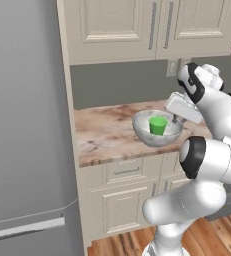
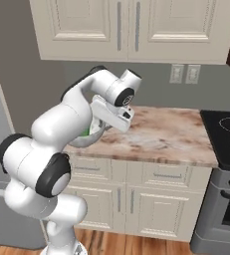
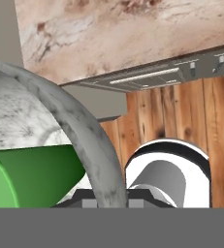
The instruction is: Place the cup inside the bowl on the dining table and move the bowl to any counter.
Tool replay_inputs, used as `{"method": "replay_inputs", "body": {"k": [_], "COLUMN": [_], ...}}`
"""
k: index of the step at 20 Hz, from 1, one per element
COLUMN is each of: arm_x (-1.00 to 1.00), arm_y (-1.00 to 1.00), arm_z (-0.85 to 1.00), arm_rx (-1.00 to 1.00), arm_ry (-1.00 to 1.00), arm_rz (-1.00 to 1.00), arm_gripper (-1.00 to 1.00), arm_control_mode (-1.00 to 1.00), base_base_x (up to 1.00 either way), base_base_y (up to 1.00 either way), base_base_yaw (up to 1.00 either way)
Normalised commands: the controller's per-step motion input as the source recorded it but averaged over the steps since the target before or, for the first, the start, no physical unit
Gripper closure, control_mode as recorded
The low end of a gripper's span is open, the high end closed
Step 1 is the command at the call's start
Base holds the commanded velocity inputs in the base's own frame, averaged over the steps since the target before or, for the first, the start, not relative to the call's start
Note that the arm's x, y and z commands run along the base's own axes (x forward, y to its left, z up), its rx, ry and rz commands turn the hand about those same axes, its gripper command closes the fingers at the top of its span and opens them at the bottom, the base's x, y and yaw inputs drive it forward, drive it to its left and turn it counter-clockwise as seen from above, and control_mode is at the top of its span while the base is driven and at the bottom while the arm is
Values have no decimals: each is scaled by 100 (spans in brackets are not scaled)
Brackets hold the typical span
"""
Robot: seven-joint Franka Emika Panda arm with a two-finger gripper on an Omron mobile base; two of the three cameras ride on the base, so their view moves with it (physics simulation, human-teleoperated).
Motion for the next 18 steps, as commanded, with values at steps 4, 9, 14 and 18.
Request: {"method": "replay_inputs", "body": {"k": [4, 9, 14, 18], "arm_x": [0, 0, 0, 0], "arm_y": [0, 0, 0, 0], "arm_z": [0, 0, 0, 0], "arm_rx": [0, 0, 0, 0], "arm_ry": [0, 0, 0, 0], "arm_rz": [0, 0, 0, 0], "arm_gripper": [100, 100, 100, 100], "arm_control_mode": [100, 100, 100, 100], "base_base_x": [21, 2, 0, 0], "base_base_y": [0, 0, 0, 0], "base_base_yaw": [0, 0, 0, 0]}}
